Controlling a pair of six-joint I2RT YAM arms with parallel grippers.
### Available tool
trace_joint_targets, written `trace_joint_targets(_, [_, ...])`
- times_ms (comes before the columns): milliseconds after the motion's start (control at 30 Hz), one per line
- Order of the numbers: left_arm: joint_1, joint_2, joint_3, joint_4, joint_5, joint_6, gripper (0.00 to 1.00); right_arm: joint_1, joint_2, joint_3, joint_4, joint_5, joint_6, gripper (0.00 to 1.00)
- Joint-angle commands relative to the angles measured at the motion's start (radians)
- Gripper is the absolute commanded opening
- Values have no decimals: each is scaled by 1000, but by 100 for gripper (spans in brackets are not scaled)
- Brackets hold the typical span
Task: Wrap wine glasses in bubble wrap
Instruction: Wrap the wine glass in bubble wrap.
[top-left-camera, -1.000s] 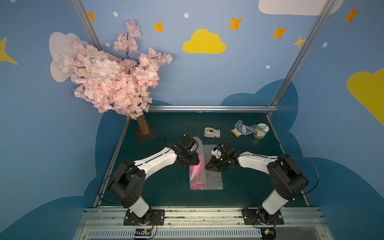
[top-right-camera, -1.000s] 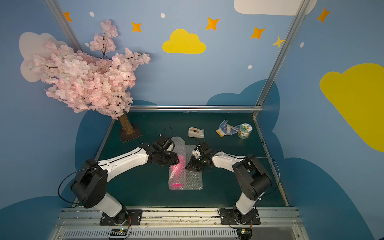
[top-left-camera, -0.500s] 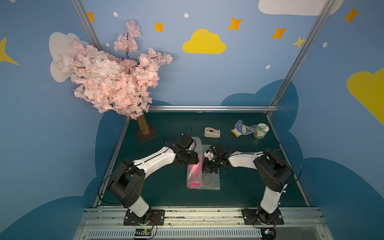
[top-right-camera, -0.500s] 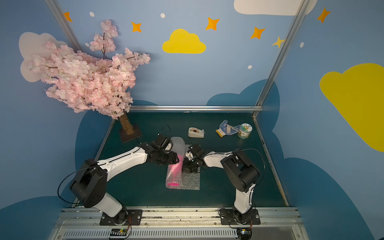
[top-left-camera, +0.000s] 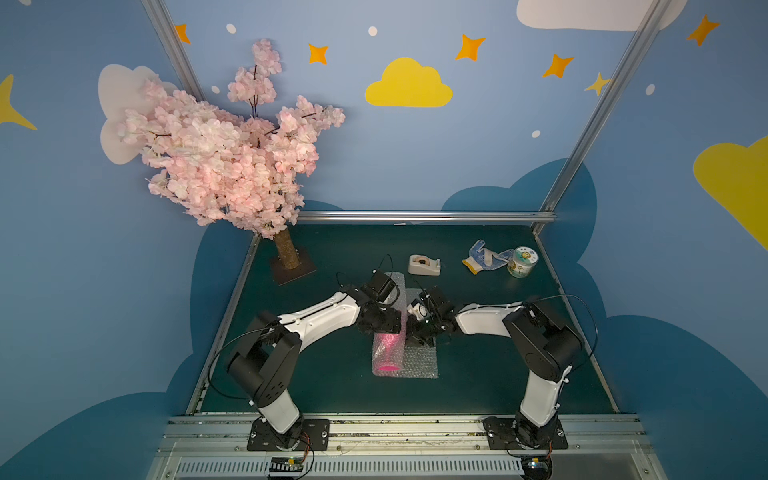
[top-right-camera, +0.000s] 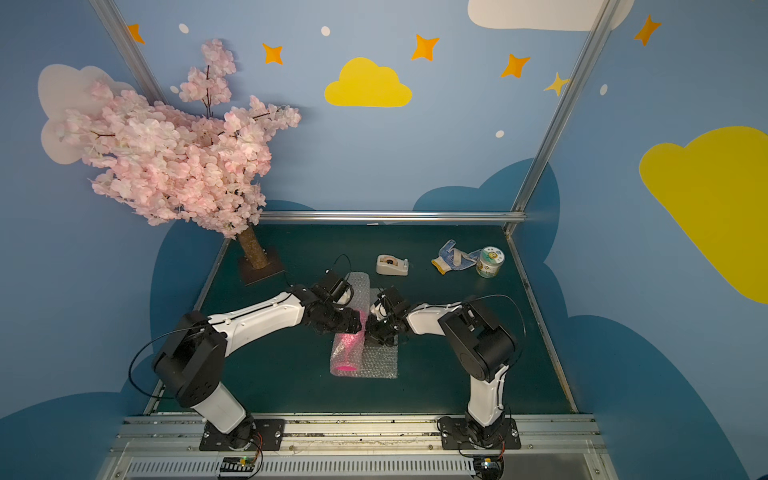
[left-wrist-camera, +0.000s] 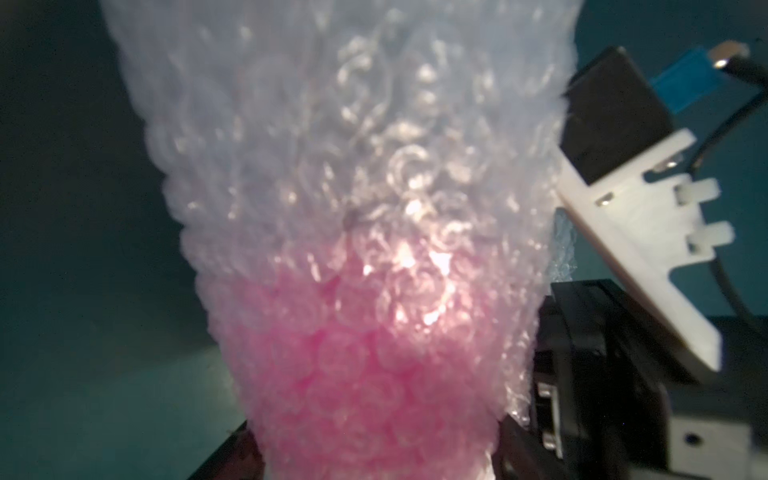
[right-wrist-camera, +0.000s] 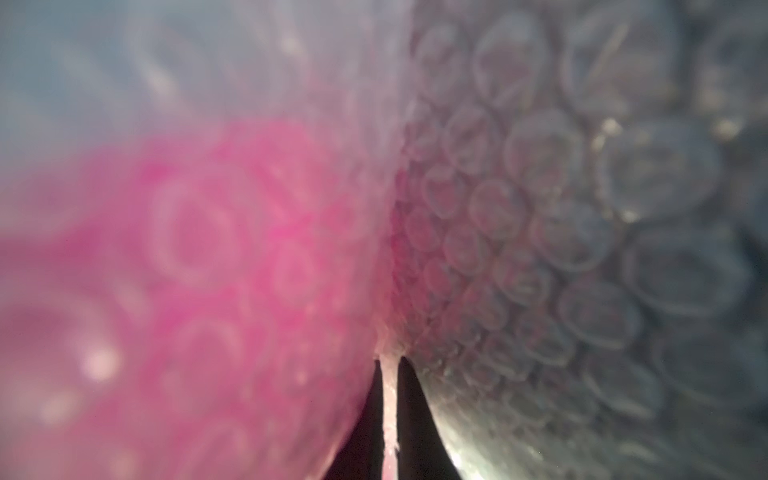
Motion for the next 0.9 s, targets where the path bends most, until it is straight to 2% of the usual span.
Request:
trace_joint_targets(0, [-9, 30, 20, -49, -59, -15, 78, -19, -67, -11, -86, 10, -46, 13])
trace_joint_targets(233, [-28, 74, 66, -90, -110, -17, 75, -103, -237, -75, -247, 16, -121, 17])
trace_joint_targets(400, [-47, 106, 112, -130, -141, -17, 75, -179, -343, -81, -386, 52, -197, 24])
trace_joint_targets(500, [-63, 132, 149, -163, -166, -19, 75, -238, -345, -97, -413, 70, -224, 31])
trace_joint_targets(867, [-88, 191, 241, -274, -223, -41, 75, -326, -233, -164, -250, 51, -267, 41])
